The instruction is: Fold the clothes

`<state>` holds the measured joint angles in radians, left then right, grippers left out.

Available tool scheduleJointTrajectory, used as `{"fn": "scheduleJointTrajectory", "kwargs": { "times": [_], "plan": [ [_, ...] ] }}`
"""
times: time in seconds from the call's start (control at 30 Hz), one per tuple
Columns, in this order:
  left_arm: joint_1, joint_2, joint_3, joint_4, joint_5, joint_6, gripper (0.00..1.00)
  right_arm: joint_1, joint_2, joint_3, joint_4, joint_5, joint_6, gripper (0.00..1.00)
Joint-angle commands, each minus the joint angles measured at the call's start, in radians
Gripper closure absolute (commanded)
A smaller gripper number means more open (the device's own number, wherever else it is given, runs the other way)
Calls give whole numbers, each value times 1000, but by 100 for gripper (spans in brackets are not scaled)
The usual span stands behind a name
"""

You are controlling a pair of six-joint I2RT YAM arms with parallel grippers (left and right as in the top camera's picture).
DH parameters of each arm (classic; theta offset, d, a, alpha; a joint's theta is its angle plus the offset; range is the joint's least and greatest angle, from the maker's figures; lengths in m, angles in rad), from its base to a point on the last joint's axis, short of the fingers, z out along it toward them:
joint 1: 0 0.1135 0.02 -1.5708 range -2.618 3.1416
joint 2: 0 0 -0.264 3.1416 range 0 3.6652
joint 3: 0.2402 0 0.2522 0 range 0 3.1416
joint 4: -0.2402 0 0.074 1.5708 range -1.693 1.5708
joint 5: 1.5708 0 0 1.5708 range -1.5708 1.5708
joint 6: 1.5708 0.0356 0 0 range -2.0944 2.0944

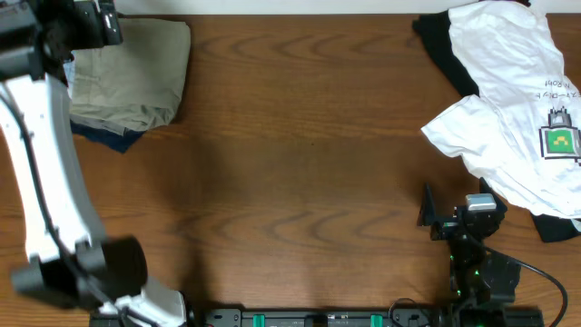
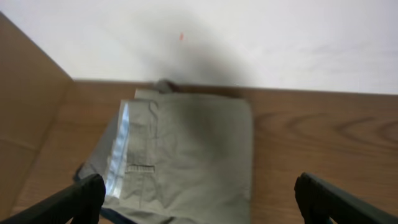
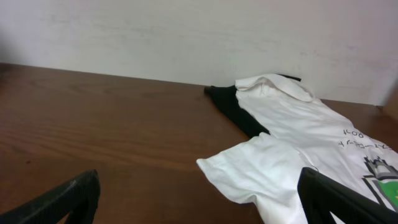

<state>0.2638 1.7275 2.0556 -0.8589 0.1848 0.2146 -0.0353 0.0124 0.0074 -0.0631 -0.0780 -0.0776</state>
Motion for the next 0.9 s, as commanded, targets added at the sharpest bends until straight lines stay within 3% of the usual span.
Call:
{"fn": "scheduleJointTrajectory", "kwargs": {
  "times": [0.0,0.13,0.3,0.57,0.87],
  "plan": [
    [-47,-114,-11,-9,-9,16,2,-12,-7,-2,-5,7,-6,1],
    [-124,-264,-157,25,-8,105,2,-12,-7,-2,-5,7,-6,1],
    [-202,-502,-519,271,-8,117,2,-12,-7,-2,-5,7,-6,1],
    [-212,-851,-1157,645,14,-26,2,-12,-7,-2,-5,7,-6,1],
    [-241,-1165,-1618,915,-3,-55,2,-12,-7,-2,-5,7,-6,1]
  ]
}}
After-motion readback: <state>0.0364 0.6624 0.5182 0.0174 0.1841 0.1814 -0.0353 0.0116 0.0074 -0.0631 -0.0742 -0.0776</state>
